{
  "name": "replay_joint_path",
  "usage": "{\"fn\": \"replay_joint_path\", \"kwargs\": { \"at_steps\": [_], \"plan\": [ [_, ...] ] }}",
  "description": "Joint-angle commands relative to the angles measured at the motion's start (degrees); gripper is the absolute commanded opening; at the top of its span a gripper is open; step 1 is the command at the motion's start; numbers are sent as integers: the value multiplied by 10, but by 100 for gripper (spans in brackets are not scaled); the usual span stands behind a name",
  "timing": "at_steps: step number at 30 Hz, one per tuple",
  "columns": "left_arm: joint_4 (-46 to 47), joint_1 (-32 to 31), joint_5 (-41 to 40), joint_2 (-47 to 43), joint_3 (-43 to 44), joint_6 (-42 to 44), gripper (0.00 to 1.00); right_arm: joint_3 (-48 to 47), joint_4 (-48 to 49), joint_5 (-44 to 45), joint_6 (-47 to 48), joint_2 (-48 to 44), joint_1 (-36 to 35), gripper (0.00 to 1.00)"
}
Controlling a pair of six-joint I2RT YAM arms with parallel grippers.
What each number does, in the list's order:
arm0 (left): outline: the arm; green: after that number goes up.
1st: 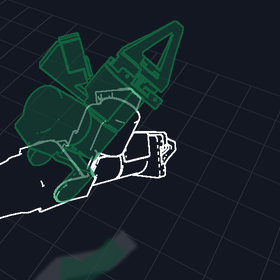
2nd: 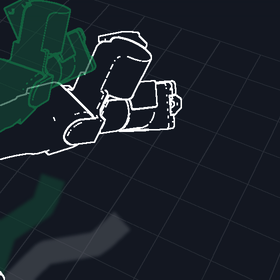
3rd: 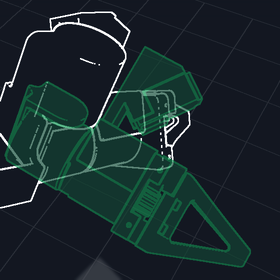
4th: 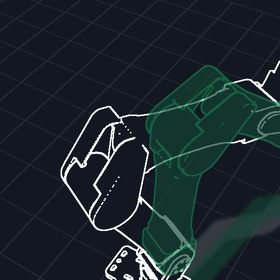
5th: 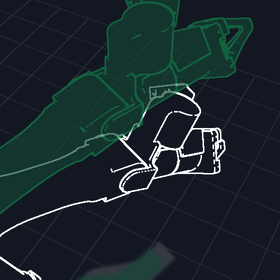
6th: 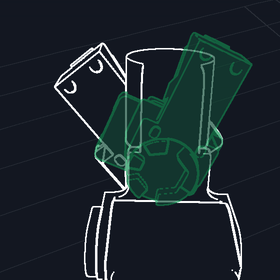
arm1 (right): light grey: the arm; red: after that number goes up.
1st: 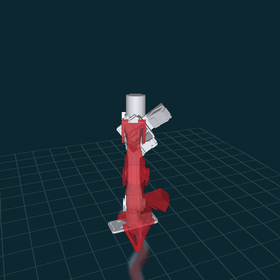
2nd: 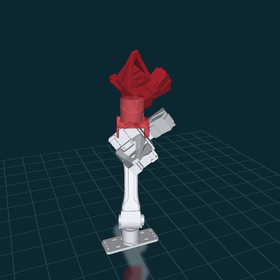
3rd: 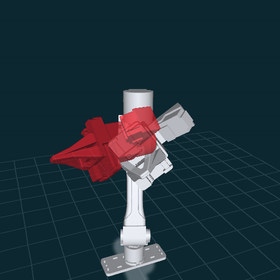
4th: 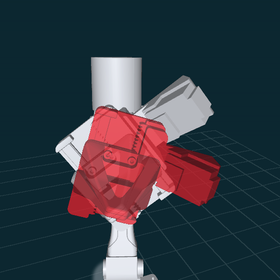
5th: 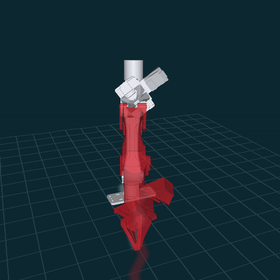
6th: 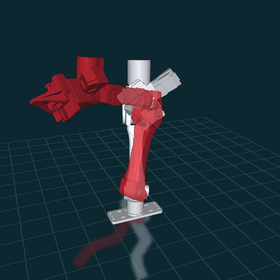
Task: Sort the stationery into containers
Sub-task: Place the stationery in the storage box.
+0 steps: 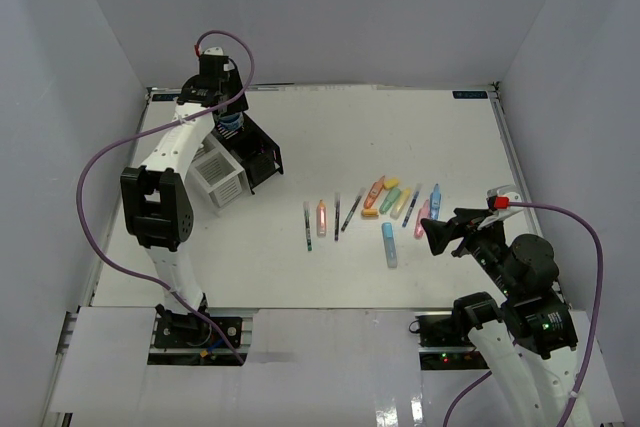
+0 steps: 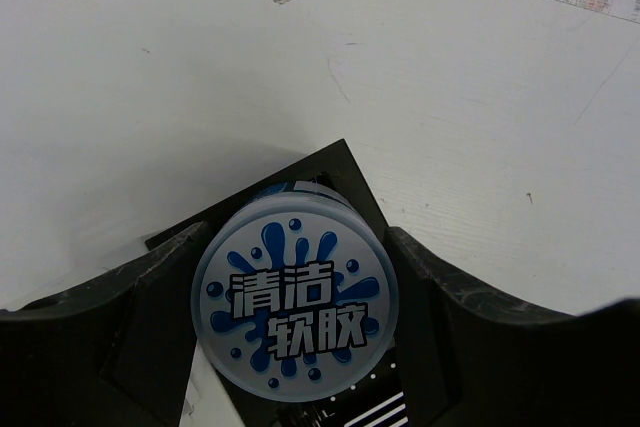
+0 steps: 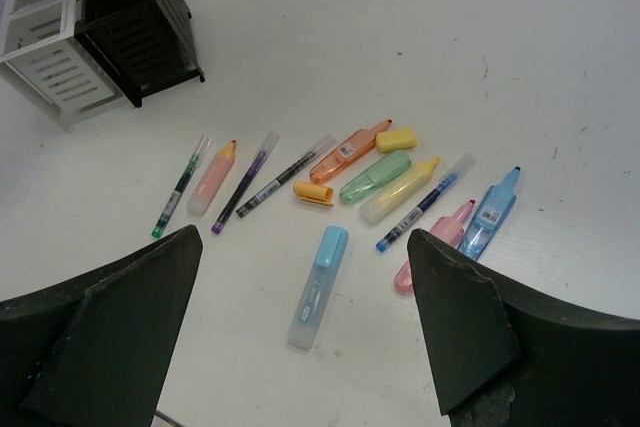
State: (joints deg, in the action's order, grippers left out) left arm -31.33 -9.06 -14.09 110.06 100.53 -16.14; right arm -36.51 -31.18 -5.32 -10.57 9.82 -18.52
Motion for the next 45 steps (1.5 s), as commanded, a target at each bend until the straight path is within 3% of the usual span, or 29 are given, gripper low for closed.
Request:
{"fn": "replay_joint_path", "kwargs": {
  "at_steps": [1, 12, 23, 27, 31, 35, 38, 45],
  "plan": [
    [-11, 2, 27, 4, -15, -9, 71, 6, 16, 0, -7, -5, -3, 90],
    [-50, 2, -23, -21, -25, -7, 55, 7, 16, 0, -6, -2, -4, 90],
    [-76, 2, 11, -34, -23, -7, 50, 9, 19, 0, -7, -2, -4, 90],
    [-76, 2, 6, -26, -23, -7, 57, 10, 19, 0, -7, -2, -4, 90],
    [-73, 2, 7, -9, -17, -7, 78, 13, 19, 1, -8, -5, -3, 90],
    [-72, 2, 13, 1, -11, -7, 92, 13, 18, 6, -10, -6, -3, 90],
    [-71, 2, 15, 1, -9, -6, 98, 13, 17, 10, -13, -4, -4, 90],
    [-79, 1, 42, -44, -5, -13, 98, 13, 14, 34, -21, 1, -4, 90]
  ]
}}
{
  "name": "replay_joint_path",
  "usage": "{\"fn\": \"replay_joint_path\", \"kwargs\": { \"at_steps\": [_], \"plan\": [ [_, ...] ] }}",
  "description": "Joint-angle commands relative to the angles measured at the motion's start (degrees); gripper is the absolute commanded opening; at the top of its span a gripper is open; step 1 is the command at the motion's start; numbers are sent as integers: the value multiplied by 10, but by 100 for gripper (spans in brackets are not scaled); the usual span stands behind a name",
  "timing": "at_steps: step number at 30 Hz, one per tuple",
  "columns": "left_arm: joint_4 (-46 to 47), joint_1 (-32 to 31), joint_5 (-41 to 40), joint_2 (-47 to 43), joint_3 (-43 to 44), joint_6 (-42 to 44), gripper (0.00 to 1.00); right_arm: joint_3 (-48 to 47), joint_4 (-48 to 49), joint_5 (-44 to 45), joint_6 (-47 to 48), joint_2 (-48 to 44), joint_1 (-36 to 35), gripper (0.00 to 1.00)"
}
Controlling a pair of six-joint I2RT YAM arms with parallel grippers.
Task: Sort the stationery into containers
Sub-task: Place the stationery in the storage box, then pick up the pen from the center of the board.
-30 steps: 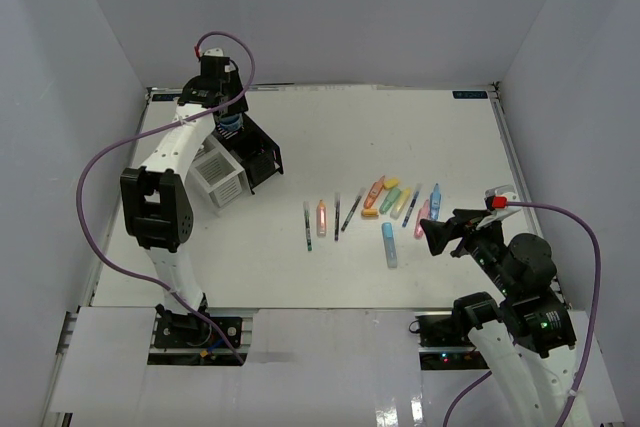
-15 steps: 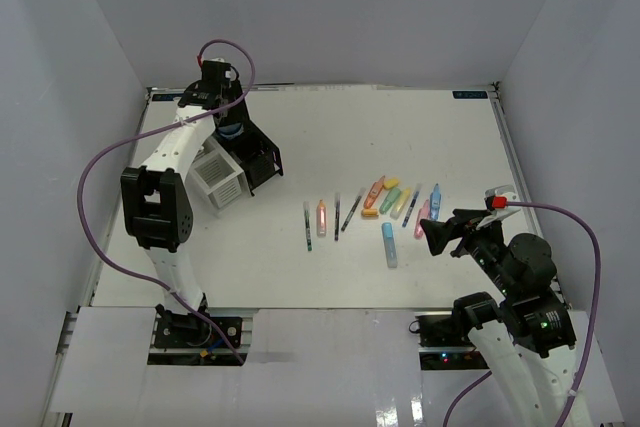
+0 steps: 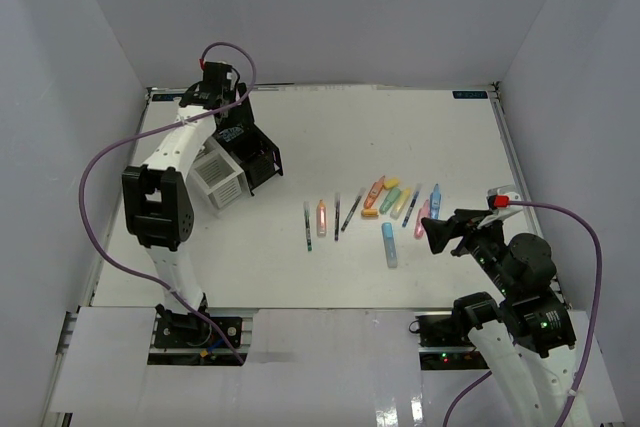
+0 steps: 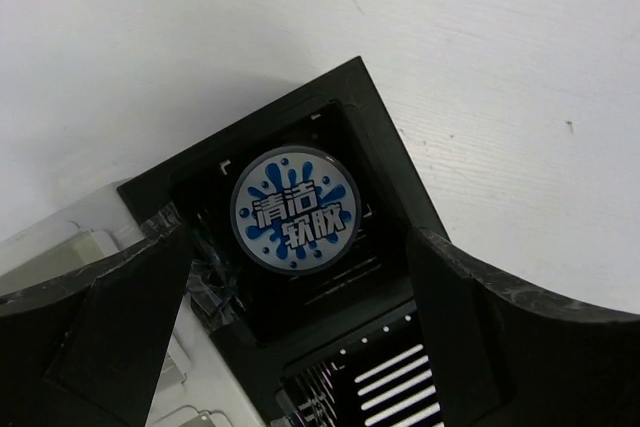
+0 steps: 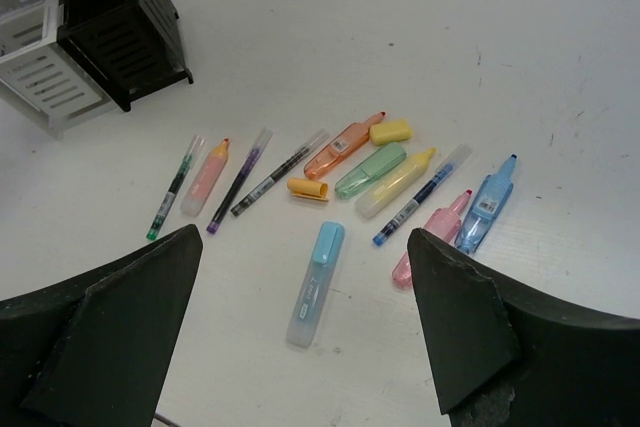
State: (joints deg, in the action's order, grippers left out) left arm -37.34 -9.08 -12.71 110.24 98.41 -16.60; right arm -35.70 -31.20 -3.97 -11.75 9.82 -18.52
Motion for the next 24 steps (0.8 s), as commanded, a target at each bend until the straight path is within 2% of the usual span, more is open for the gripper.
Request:
{"fn": "replay_joint_path", "kwargs": {
  "at_steps": [1, 5, 11, 13, 18, 24],
  "plan": [
    [-22, 0, 44, -66, 17, -17, 98, 4, 12, 24, -13, 2, -4, 90],
    [-68, -20, 92, -113, 14, -26, 98, 1, 8, 37, -18, 6, -3, 90],
    [-106, -143, 69, -185, -65, -43, 98, 2, 8, 36, -19, 9, -3, 90],
    [-106, -188, 73, -195, -89, -65, 91, 4, 7, 34, -19, 5, -3, 90],
    [-110, -270, 45, -186, -162, -116, 90, 8, 10, 27, -16, 2, -3, 90],
    [-90, -302, 14, -127, -209, -171, 89, 11, 11, 22, -15, -6, -4, 90]
  ]
}}
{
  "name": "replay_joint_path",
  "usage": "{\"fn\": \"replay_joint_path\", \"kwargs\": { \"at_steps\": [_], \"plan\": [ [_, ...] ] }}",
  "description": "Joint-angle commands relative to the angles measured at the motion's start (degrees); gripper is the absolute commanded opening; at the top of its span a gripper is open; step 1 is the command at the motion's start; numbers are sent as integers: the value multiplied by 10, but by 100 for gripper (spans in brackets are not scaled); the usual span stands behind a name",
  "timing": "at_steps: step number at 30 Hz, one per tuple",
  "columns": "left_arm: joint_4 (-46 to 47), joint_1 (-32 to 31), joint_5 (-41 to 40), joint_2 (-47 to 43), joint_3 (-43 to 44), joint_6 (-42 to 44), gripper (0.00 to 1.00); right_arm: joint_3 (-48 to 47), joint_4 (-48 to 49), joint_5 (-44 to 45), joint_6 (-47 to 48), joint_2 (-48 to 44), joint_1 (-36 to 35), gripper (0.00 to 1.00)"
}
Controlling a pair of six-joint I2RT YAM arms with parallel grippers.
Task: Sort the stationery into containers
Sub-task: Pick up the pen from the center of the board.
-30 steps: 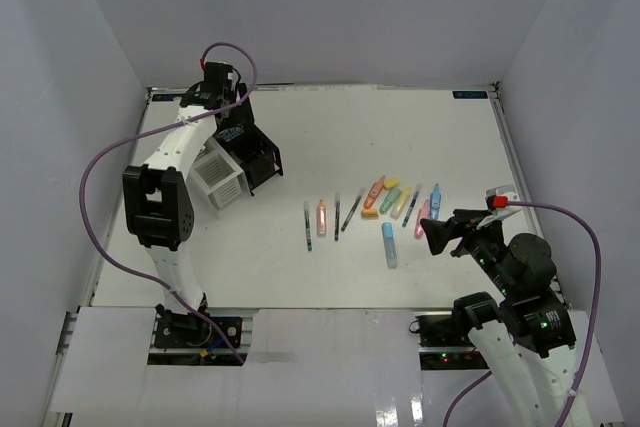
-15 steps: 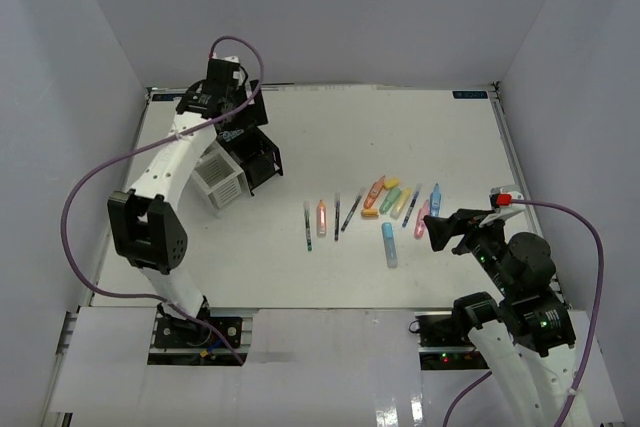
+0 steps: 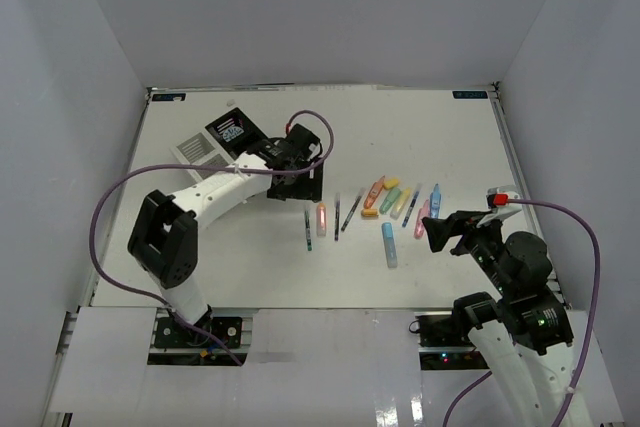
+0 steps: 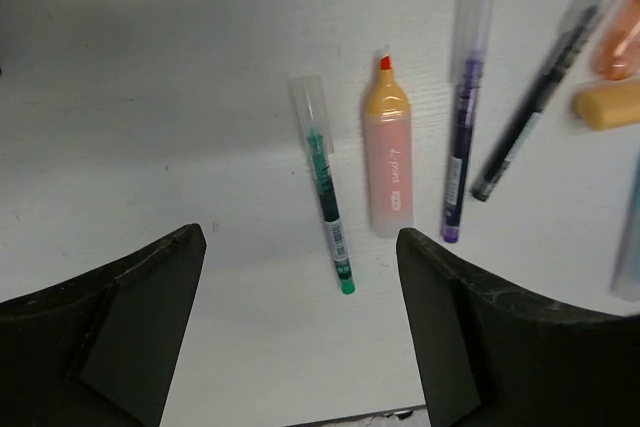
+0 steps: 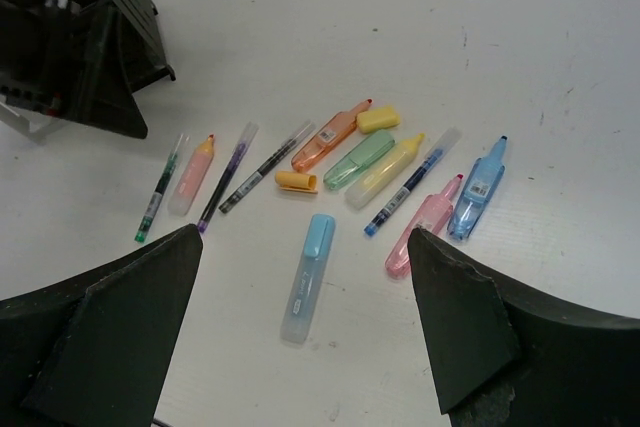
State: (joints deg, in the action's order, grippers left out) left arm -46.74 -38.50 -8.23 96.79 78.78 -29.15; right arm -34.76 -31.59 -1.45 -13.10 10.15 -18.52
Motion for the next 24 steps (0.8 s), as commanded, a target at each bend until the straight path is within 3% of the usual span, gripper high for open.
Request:
{"fn": "replay_joint_path", "kwargs": {
  "at_steps": [1, 9, 24],
  "plan": [
    [19, -9, -32, 23, -27, -56, 88, 2, 14, -4, -2, -11, -3, 90],
    [54, -9, -46, 96, -42, -86, 68, 7, 15, -7, -2, -18, -3, 90],
    [89, -8, -38, 122, -37, -122, 57, 11, 16, -6, -3, -30, -4, 90]
  ]
}}
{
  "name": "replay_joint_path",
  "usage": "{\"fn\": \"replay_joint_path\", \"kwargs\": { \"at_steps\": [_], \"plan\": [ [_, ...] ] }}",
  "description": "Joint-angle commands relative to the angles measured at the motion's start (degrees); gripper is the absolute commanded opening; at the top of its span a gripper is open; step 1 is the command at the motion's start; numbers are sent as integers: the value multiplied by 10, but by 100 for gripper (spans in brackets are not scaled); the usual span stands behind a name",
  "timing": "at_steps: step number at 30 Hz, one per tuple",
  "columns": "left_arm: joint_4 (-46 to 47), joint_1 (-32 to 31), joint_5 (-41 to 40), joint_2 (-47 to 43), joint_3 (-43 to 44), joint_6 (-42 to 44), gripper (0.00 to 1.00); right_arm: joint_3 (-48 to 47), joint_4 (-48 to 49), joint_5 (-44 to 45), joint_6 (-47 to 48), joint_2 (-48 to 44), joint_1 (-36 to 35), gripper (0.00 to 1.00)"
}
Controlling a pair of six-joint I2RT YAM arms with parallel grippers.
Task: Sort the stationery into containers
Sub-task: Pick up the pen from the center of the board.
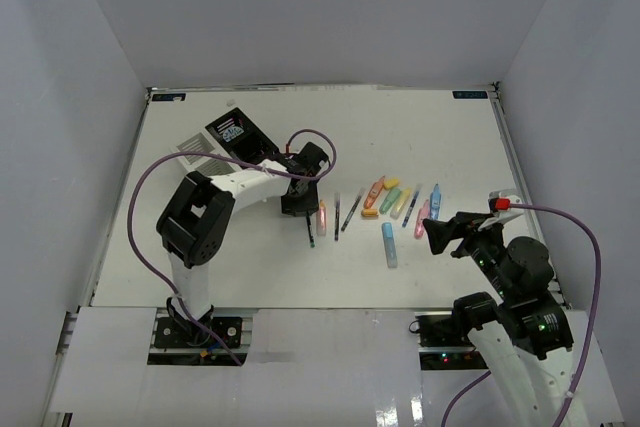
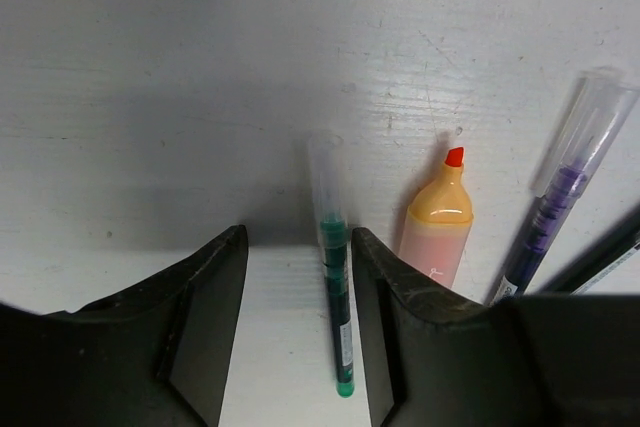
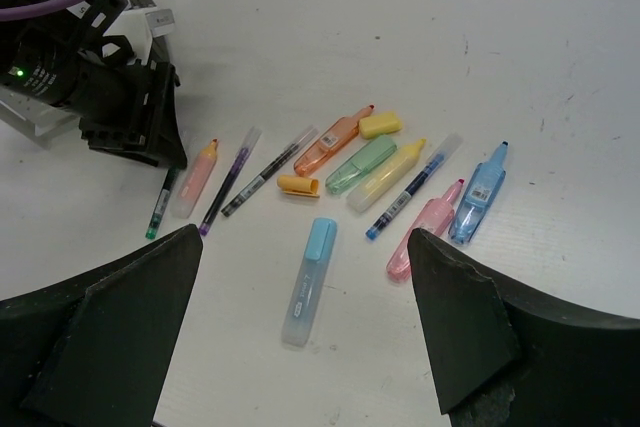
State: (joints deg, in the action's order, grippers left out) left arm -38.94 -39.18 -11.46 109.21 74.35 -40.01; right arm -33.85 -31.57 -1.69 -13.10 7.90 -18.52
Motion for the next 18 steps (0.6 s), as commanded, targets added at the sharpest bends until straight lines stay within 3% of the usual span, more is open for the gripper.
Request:
{"fn": "replay_joint_path", "kwargs": {
  "at_steps": [1, 11, 18],
  "plan": [
    [11, -2, -8, -1, 7, -15, 55, 2, 16, -2, -2, -10, -4, 90],
    [1, -2, -9, 43, 34, -17, 51, 4, 16, -2, -3, -14, -4, 90],
    [0, -2, -8, 44, 28, -19, 35, 4, 18, -2, -4, -18, -3, 90]
  ]
}}
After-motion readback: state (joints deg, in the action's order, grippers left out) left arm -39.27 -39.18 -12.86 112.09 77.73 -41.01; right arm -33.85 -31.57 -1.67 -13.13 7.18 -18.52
